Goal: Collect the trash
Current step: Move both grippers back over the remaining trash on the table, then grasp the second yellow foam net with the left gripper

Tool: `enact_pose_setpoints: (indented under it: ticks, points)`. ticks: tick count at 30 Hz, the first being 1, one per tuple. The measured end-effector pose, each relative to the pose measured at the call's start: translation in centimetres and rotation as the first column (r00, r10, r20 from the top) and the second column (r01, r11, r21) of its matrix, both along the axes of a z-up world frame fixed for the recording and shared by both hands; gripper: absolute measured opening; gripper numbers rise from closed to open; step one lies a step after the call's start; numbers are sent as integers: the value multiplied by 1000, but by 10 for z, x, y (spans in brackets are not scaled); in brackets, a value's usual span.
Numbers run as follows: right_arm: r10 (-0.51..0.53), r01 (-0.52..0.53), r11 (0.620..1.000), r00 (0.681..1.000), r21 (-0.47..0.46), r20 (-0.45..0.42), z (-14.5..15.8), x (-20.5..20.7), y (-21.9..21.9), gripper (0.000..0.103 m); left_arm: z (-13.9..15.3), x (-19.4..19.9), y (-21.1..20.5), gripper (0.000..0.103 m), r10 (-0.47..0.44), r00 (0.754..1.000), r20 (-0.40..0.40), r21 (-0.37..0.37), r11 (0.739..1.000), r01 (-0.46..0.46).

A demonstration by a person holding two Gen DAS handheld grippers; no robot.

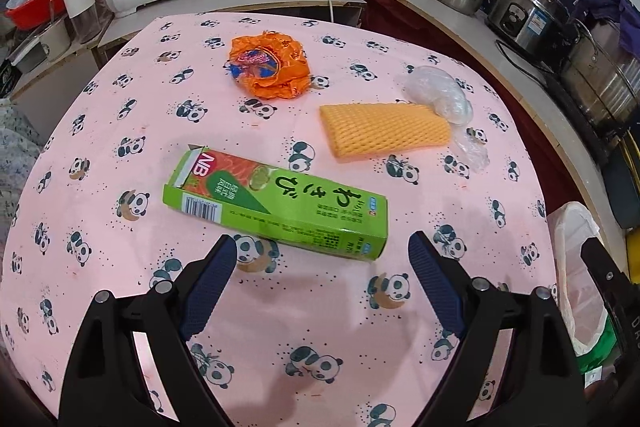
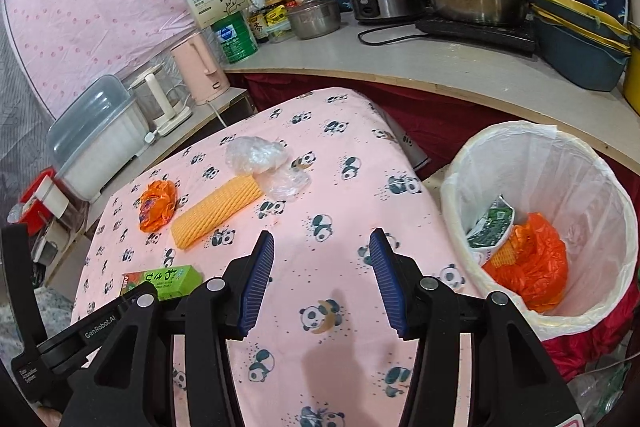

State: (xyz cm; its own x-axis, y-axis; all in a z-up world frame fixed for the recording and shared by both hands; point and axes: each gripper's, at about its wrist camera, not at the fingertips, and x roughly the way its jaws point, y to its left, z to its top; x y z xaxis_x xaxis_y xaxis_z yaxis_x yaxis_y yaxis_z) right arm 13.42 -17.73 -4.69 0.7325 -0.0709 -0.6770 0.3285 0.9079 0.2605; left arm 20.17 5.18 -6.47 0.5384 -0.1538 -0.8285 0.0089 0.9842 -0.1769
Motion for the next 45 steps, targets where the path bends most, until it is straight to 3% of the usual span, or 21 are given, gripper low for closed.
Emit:
enact_pose_setpoints:
  ticks: [5, 9, 16, 21, 28, 33, 34, 36, 41, 42, 43, 45]
  points:
    - [33, -33, 999, 999, -2, -11, -4, 20, 13, 49, 0, 13, 9, 83, -7, 1000, 13, 1, 1000, 7]
    - [62, -62, 998, 998, 4, -20, -7, 46, 21, 49, 1, 32, 4, 83, -65, 998, 23, 7, 998, 65]
    - [108, -107, 994, 993, 12, -54, -18, 103, 24, 49, -4, 70, -22, 83, -176, 983, 53, 89, 981, 171]
    - [132, -132, 991, 989, -1, -70, -28, 144, 24, 58, -21, 100, -40, 83, -224, 974, 13, 83, 971, 223]
    - [162, -163, 987, 982, -6, -94, -44, 196, 20, 63, -42, 129, -57, 83, -274, 961, -44, 53, 960, 276]
    - [183, -182, 983, 976, 11, -117, -60, 222, 21, 65, -48, 137, -58, 67, -273, 961, -46, 14, 962, 274]
    - [186, -186, 982, 974, 19, -130, -65, 226, 20, 63, -47, 137, -58, 62, -276, 960, -39, 13, 961, 277]
    - [191, -187, 982, 969, 37, -155, -75, 231, 20, 34, -46, 138, -59, 51, -281, 959, -33, 7, 960, 281]
    - [197, -192, 980, 970, 48, -146, -76, 225, 18, 1, -43, 137, -59, 24, -284, 958, -40, -36, 959, 283]
    - [187, -186, 982, 972, 19, -146, -72, 222, 19, 1, -41, 136, -60, 22, -283, 958, -38, -35, 959, 282]
    - [181, -183, 983, 973, 2, -141, -69, 219, 19, 1, -39, 134, -61, 11, -282, 959, -34, -29, 959, 281]
    - [174, -176, 984, 977, -10, -126, -61, 210, 17, 1, -33, 130, -62, 12, -275, 961, -24, -22, 961, 275]
